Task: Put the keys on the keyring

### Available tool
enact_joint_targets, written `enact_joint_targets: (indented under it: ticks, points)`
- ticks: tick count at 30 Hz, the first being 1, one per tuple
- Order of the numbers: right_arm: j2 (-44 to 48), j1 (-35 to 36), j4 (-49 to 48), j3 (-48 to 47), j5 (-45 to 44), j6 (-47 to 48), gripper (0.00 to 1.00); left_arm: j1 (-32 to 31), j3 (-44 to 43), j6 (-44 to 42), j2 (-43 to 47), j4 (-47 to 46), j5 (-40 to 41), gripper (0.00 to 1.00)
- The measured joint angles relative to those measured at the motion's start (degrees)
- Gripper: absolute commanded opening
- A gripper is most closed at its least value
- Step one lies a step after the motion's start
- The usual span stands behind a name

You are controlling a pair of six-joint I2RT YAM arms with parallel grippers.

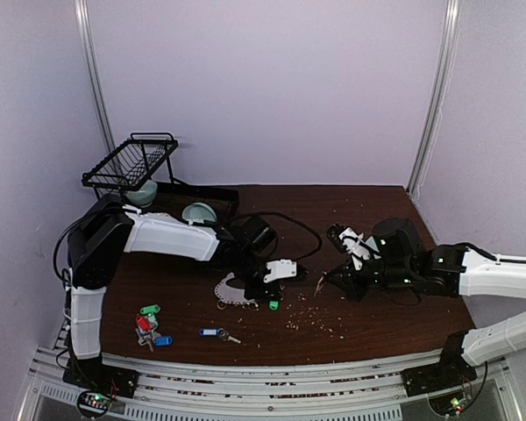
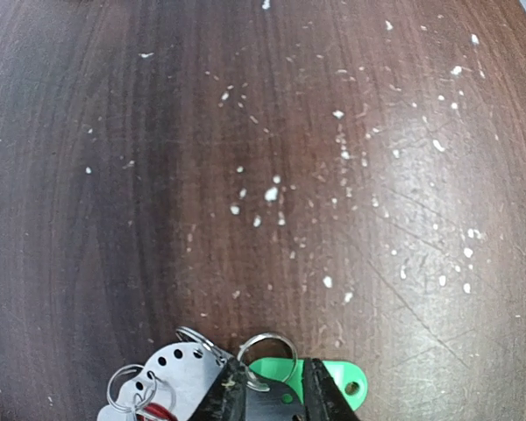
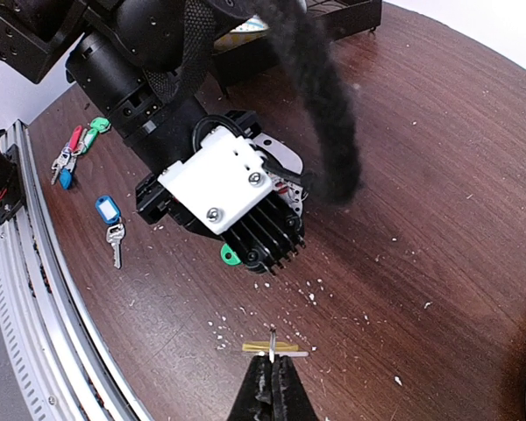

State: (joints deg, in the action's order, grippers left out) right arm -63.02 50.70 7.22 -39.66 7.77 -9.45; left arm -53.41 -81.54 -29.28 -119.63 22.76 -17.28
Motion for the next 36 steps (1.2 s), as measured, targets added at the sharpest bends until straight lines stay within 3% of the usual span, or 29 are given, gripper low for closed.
enact_joint_targets:
  ticks: [5, 9, 16, 27, 36]
  points:
    - [0.00, 0.00, -0.04, 0.44, 0.37, 0.00, 0.00, -0.11, -1.42, 0.00, -0.76, 0.26, 2.73, 0.13]
    - [0.02, 0.00, -0.07, 0.55, 0.46, -0.02, 0.00, -0.24, -1.49, -0.20, -0.92, 0.52, 4.04, 0.00]
    - [0.00, 0.00, -0.04, 0.55, 0.55, 0.02, 0.00, -0.37, -0.90, 0.28, -0.79, -0.02, 5.53, 0.00]
    - [0.00, 0.00, -0.02, 0.55, 0.81, 0.15, 0.00, 0.98, 17.11, 8.22, 12.50, -12.20, 2.43, 0.00]
    - [-0.11, 0.00, 0.00, 0.55, 1.90, 0.00, 0.00, 0.96, 21.29, 13.68, 16.11, -20.57, -0.57, 0.00]
